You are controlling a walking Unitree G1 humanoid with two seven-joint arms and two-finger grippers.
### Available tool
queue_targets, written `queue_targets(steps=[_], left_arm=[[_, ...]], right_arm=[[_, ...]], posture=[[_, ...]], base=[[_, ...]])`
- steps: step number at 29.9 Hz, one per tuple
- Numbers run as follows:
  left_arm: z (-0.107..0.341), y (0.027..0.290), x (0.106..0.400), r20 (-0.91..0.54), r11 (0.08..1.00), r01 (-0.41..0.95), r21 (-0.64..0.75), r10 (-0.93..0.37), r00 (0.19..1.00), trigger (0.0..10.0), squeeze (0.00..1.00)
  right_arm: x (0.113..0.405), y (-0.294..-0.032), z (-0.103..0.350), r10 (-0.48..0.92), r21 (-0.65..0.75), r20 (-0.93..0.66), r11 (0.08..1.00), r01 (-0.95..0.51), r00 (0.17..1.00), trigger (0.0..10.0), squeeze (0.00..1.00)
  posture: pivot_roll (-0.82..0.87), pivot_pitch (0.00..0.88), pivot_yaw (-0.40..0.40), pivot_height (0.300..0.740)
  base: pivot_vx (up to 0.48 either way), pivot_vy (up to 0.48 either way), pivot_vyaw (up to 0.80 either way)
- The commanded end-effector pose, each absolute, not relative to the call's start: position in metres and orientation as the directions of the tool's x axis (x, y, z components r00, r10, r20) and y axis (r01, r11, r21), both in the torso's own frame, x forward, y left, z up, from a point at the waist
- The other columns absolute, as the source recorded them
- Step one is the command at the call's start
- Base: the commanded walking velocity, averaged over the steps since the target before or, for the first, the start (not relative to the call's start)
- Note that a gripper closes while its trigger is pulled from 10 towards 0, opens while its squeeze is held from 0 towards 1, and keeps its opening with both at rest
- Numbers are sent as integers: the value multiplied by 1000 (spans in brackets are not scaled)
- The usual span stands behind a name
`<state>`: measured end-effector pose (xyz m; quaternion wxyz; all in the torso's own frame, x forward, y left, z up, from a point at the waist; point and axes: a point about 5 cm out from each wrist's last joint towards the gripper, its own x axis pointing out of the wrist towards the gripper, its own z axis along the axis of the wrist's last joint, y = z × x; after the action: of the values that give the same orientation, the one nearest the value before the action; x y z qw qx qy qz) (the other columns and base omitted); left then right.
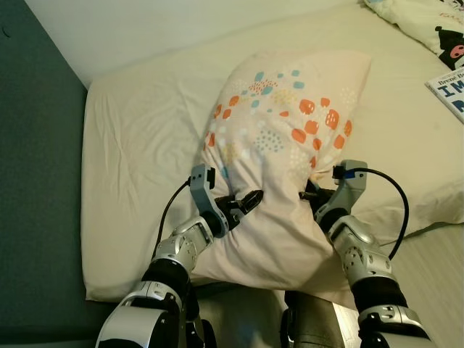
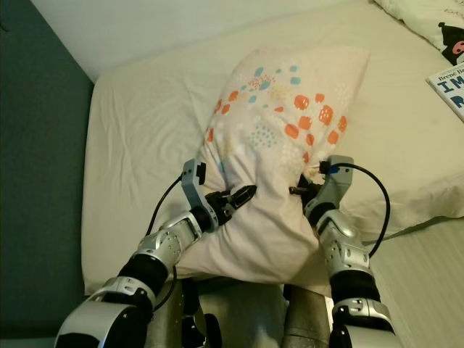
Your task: Clean up the room
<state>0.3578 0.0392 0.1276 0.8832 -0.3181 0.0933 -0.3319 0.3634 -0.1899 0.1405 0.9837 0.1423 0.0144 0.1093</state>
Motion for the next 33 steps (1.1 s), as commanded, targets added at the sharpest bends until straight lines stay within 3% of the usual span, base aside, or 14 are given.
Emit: queue_targets(steps=[1, 6, 9, 14, 16, 18, 21, 26, 33], left_arm=[[120, -17, 329, 84, 436, 563, -702, -734, 674, 0, 1000], [140, 9, 344, 157, 492, 591, -639, -670, 726, 0, 1000], [164, 41, 360, 221, 560, 588, -584, -587, 779, 0, 1000], [173, 54, 364, 242, 588, 583, -560, -558, 794, 0, 1000], [204, 97, 380, 308, 696, 552, -460, -458, 834, 0, 1000], [224, 120, 386, 350, 751, 523, -403, -402, 846, 0, 1000], [228, 126, 388, 358, 765, 514, -389, -388, 849, 0, 1000], [275, 176, 398, 436, 850, 414, -326, -254, 863, 0, 1000], [284, 195, 397, 448, 886, 369, -282, -218, 867, 0, 1000]], right_arm=[[365, -157, 137, 320, 306, -12, 903, -302, 947, 0, 0], [374, -142, 158, 346, 298, 58, 889, -347, 936, 0, 0], [380, -132, 171, 372, 285, 93, 879, -382, 924, 0, 0], [383, -128, 175, 380, 279, 99, 876, -393, 919, 0, 0], [392, -112, 193, 417, 271, 136, 857, -439, 898, 0, 0], [397, -102, 205, 439, 266, 158, 844, -466, 885, 0, 0], [398, -99, 208, 444, 264, 164, 840, -473, 881, 0, 0], [404, -63, 248, 513, 243, 257, 786, -569, 819, 0, 0], [401, -48, 265, 565, 202, 305, 749, -632, 767, 0, 0]], posture=[[-100, 305, 139, 601], [-104, 268, 126, 601], [-102, 239, 108, 601], [-100, 233, 103, 601], [-78, 202, 76, 601], [-74, 198, 70, 601], [-68, 193, 65, 601], [-55, 172, 54, 601], [-46, 169, 39, 601]], base=[[0, 0, 0], [0, 0, 0], [0, 0, 0], [0, 0, 0], [0, 0, 0], [0, 0, 0], [0, 0, 0], [0, 0, 0], [0, 0, 0]])
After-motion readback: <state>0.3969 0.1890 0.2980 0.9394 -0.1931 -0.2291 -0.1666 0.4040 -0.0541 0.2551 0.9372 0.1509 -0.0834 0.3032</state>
